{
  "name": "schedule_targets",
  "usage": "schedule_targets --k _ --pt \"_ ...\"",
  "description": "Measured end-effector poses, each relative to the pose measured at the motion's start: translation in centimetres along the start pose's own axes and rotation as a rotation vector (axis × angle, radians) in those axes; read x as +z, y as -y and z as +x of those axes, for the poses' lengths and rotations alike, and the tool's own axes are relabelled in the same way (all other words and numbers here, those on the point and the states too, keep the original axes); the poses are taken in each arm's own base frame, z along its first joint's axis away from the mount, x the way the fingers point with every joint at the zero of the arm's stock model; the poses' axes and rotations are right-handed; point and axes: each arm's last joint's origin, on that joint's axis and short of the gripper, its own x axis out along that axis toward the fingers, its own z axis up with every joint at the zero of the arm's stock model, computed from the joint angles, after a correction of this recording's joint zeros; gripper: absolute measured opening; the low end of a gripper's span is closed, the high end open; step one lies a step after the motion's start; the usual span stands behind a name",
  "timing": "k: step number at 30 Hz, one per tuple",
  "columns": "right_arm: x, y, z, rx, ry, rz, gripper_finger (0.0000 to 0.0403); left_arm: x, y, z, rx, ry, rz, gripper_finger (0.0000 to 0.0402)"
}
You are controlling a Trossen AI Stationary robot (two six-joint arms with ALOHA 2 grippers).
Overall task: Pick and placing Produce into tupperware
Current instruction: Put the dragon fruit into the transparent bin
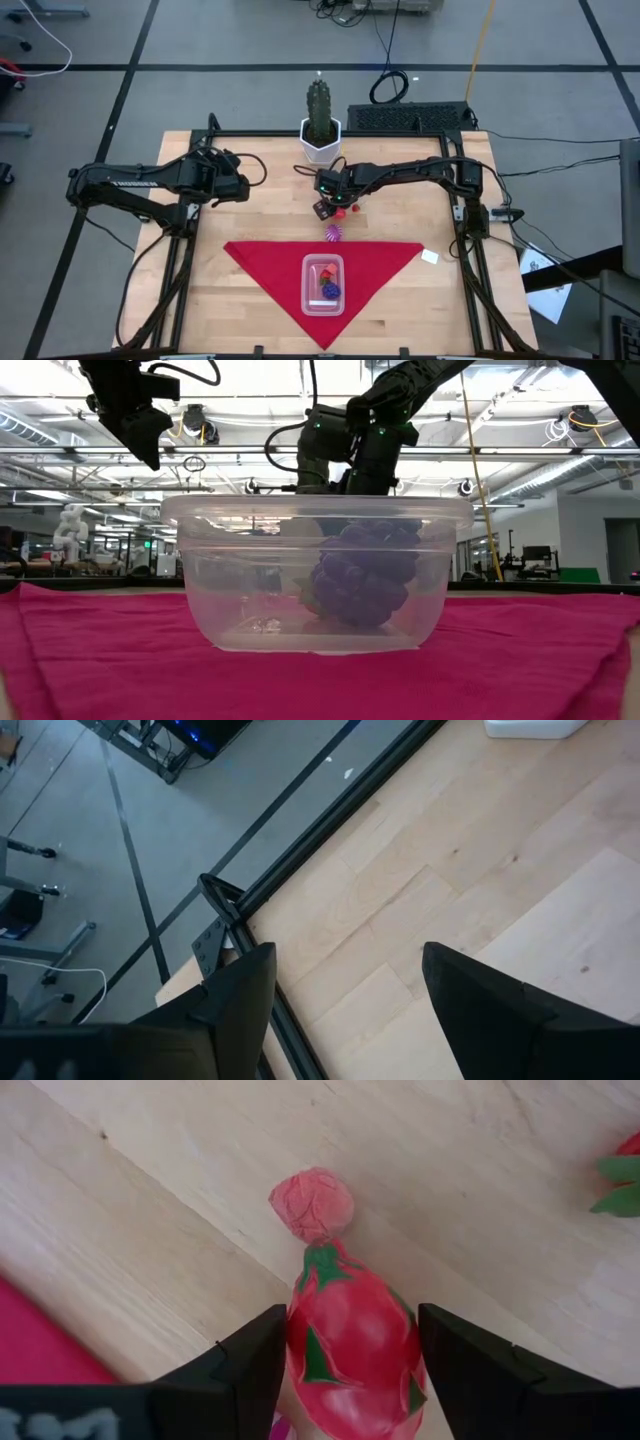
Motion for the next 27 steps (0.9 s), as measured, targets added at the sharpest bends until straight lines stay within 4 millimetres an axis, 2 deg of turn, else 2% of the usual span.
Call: schedule_targets --k 13,27 --pt "-0.12 0.14 0.26 -0.012 -0.012 -0.012 0.0297 0.00 0.00 0.00 0.000 0.000 -0.001 0.0257" --pt "-0.10 0.09 0.12 -0.007 -0.011 -0.039 0.0302 0.01 0.01 0.01 0.000 0.000 0.000 0.0257"
